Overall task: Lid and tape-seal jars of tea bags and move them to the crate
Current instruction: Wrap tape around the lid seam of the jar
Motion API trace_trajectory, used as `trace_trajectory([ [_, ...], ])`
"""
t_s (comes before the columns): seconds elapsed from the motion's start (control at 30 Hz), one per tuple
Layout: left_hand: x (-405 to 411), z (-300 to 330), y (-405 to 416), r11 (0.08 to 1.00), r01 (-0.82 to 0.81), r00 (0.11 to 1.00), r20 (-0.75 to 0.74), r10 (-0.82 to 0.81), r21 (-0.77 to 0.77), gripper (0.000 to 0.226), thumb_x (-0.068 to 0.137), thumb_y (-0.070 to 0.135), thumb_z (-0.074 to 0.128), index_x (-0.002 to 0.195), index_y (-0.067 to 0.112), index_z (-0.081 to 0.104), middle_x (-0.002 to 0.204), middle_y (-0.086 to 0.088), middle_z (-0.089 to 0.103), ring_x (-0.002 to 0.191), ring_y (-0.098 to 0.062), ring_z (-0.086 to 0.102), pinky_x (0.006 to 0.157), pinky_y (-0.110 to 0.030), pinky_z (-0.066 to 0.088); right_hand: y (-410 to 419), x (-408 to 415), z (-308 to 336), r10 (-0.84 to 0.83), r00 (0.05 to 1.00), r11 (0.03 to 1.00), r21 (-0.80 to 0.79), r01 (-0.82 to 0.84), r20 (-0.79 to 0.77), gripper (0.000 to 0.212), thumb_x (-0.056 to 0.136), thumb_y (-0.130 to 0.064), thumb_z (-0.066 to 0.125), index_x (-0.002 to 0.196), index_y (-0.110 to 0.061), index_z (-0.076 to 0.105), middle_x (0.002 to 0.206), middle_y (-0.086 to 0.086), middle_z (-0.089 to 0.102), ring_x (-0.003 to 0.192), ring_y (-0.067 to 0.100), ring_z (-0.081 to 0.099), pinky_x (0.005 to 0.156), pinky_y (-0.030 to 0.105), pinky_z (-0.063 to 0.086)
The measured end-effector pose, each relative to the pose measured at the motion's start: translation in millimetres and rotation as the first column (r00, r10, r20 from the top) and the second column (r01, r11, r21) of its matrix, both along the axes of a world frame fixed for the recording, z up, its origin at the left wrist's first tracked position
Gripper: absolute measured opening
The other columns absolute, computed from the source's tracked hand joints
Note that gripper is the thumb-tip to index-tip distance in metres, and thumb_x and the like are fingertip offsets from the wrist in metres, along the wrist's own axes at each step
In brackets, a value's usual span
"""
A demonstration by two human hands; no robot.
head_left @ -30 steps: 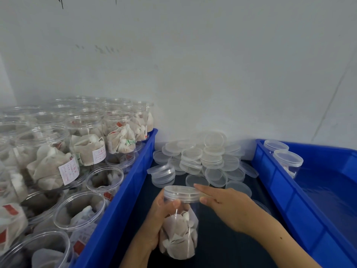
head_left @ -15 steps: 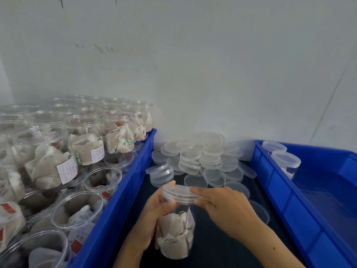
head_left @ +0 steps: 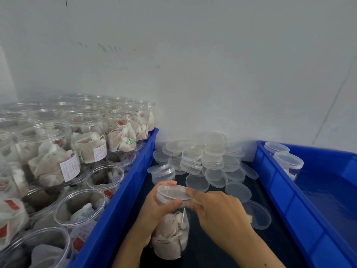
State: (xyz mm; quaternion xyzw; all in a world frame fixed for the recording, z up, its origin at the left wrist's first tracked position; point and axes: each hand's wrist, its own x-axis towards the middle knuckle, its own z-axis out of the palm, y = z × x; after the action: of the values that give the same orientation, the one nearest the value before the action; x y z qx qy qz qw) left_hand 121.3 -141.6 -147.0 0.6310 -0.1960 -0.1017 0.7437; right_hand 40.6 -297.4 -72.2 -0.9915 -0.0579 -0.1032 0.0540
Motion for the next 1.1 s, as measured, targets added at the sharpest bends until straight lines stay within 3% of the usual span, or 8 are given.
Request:
trace_trajectory([
  [0.17,1.4,-2.7,-1.7,1.000,-0.015,0.999,-0.045,0.014,-0.024,0.080,0.049,0.044,0.081,0.120,0.015,0.060,0.111,-0.010,0.071,0.103,-0.023,0.069,0.083,-0.031,0.056,-8.0,8.4,1.6,0.019,0.999,0.993,0.117,-0.013,-0.045,0.039,0.102,-0.041,0.036,0.141,-0.046,0.038,0.109,-0.009,0.068,0.096,0.016,0.063,0.084,0.034,0.050],
  [0.4,5.8,-8.6,-3.7,0.997,0.035,0.992,-0.115,-0.043,-0.068,0.081,0.052,0.046,0.078,0.123,0.011,0.059,0.113,-0.011,0.071,0.103,-0.026,0.069,0.080,-0.030,0.056,-25.8,24.3,-6.8,-0.036,0.975,0.966,0.243,0.090,-0.219,0.048,0.096,-0.059,0.037,0.144,-0.053,0.031,0.145,-0.013,0.049,0.133,0.018,0.045,0.102,0.036,0.038],
  [0.5,5.5,-9.8,-4.2,0.993,0.071,0.986,-0.142,-0.084,-0.098,0.099,0.039,0.054,0.088,0.123,0.011,0.058,0.113,-0.014,0.071,0.096,-0.025,0.070,0.076,-0.030,0.057,-29.8,26.3,-5.7,0.006,0.971,0.957,0.282,0.063,-0.237,0.047,0.094,-0.062,0.037,0.141,-0.059,0.030,0.147,-0.014,0.046,0.136,0.016,0.041,0.106,0.036,0.035],
  [0.63,5.8,-13.6,-4.5,0.980,0.126,0.962,-0.221,-0.158,-0.152,0.120,0.027,0.059,0.093,0.126,0.006,0.051,0.110,-0.021,0.071,0.091,-0.028,0.071,0.074,-0.031,0.059,-35.1,25.4,-0.9,0.053,0.973,0.959,0.284,0.014,-0.226,0.042,0.095,-0.058,0.042,0.134,-0.067,0.033,0.141,-0.017,0.052,0.127,0.009,0.048,0.100,0.031,0.039],
  [0.73,5.7,-12.6,-5.1,0.970,0.147,0.952,-0.238,-0.192,-0.194,0.124,0.030,0.054,0.095,0.130,0.000,0.047,0.113,-0.022,0.069,0.095,-0.030,0.070,0.079,-0.034,0.059,-39.2,21.9,2.5,0.086,0.973,0.964,0.265,-0.027,-0.215,0.038,0.093,-0.058,0.046,0.129,-0.068,0.039,0.128,-0.024,0.059,0.104,-0.002,0.054,0.088,0.023,0.040],
  [0.83,5.0,-10.5,-8.1,0.963,0.177,0.944,-0.241,-0.224,-0.202,0.122,0.035,0.055,0.094,0.131,-0.002,0.045,0.115,-0.022,0.069,0.099,-0.032,0.069,0.081,-0.036,0.058,-41.6,18.4,5.0,0.081,0.976,0.970,0.240,-0.031,-0.200,0.036,0.091,-0.060,0.047,0.126,-0.067,0.043,0.101,-0.033,0.060,0.081,-0.014,0.051,0.076,0.012,0.036],
  [1.0,4.7,-16.4,-12.5,0.968,0.164,0.929,-0.301,-0.217,-0.190,0.120,0.034,0.063,0.090,0.129,0.000,0.052,0.116,-0.026,0.067,0.102,-0.036,0.066,0.084,-0.040,0.057,-38.3,16.4,4.4,0.040,0.987,0.984,0.176,-0.012,-0.157,0.033,0.093,-0.057,0.045,0.126,-0.065,0.046,0.072,-0.037,0.057,0.069,-0.011,0.049,0.070,0.011,0.034],
  [1.1,3.7,-15.3,-12.2,0.970,0.176,0.938,-0.270,-0.216,-0.165,0.114,0.040,0.066,0.088,0.126,0.000,0.053,0.111,-0.022,0.069,0.098,-0.031,0.068,0.079,-0.038,0.057,-35.2,18.0,6.6,0.029,0.981,0.970,0.241,0.019,-0.194,0.031,0.094,-0.054,0.048,0.124,-0.062,0.050,0.100,-0.034,0.066,0.086,-0.008,0.057,0.077,0.019,0.042],
])
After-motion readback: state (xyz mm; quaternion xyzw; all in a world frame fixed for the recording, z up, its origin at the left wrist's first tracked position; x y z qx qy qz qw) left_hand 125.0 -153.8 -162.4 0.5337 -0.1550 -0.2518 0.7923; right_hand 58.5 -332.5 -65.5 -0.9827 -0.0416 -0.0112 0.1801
